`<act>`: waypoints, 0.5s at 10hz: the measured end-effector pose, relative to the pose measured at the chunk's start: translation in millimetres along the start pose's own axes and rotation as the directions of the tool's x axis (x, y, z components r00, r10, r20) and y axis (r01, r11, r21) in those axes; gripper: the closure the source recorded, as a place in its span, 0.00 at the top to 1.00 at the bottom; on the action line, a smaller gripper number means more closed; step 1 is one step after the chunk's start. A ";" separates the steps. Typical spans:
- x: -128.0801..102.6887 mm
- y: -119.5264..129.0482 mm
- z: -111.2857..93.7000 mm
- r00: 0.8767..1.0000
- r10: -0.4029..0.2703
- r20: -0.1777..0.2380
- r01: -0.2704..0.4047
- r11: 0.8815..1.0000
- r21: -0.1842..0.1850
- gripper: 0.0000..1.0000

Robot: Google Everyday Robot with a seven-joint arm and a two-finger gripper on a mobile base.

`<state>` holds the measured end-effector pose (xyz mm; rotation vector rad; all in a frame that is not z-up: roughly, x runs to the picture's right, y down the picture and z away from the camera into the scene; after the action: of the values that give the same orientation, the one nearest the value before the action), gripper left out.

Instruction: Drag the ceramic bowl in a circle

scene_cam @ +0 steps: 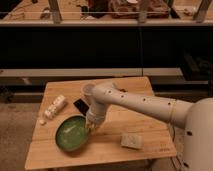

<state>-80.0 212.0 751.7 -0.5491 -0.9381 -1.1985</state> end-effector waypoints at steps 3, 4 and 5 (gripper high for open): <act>-32.9 0.2 7.1 0.995 -0.086 0.058 0.089 0.995 -0.038 0.00; -38.9 -0.4 10.7 0.990 -0.112 0.082 0.116 0.992 -0.048 0.00; -43.2 -4.6 16.0 0.984 -0.142 0.108 0.149 0.987 -0.059 0.00</act>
<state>-92.6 246.3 723.2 -0.6088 -1.0434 -1.3469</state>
